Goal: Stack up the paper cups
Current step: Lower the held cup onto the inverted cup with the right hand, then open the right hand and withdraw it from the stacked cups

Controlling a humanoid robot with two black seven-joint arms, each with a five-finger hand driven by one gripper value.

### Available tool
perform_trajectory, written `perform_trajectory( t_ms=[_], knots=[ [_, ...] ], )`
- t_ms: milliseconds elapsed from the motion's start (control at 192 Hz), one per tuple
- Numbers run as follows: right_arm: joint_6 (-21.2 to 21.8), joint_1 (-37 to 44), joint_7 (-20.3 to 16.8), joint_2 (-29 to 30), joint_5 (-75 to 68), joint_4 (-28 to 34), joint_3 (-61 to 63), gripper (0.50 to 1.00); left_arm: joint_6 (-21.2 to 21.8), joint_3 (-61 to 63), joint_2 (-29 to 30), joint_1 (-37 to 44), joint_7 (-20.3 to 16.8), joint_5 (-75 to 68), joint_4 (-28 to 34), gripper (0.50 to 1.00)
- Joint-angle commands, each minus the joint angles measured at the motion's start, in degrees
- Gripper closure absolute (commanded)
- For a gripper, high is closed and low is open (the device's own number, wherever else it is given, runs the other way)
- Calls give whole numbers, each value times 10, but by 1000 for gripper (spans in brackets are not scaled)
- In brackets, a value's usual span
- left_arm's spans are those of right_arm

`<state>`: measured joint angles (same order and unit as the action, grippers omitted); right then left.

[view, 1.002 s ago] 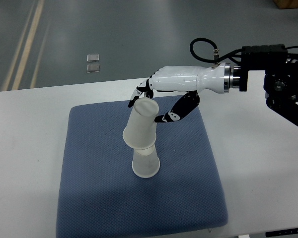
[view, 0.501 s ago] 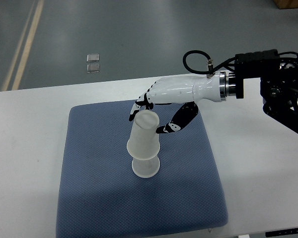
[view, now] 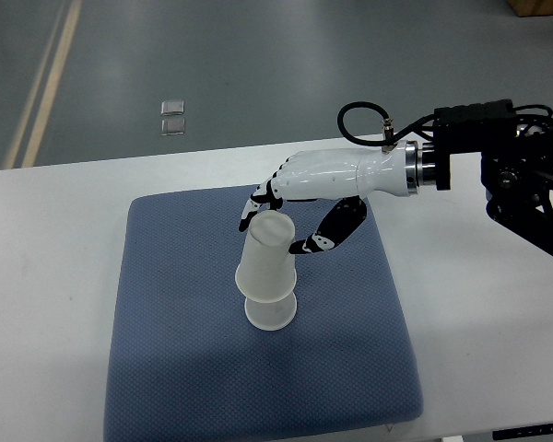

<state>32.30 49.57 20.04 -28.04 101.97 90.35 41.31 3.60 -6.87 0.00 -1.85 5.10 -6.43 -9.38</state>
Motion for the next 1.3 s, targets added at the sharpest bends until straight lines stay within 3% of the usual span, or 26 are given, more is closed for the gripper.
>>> perform_trajectory(
  t_ms=[0,564,700,767,851,898,1023,1295],
  knots=[
    [0,1,0,0,1,-1,1,914,0,0,0,0,0,-1,0,500],
    [-30,-28,-1,18,36,-8,0,906,0,0,0,0,0,0,0,500],
    [-34,-33,-1,19,39,-11,0,854,0,0,0,0,0,-1,1,500],
    [-35,-33,0,21,39,-12,0,777,0,0,0,0,0,0,0,500],
    [-36,-35,-1,23,39,-14,0,730,0,0,0,0,0,0,0,500],
    [-36,-37,0,22,39,-15,0,671,0,-1,0,0,0,-1,0,500],
    [-36,-37,0,22,39,-15,0,593,0,-1,0,0,0,0,0,500],
    [-37,-39,0,18,34,-26,8,587,0,0,0,0,0,0,0,500]
  ],
)
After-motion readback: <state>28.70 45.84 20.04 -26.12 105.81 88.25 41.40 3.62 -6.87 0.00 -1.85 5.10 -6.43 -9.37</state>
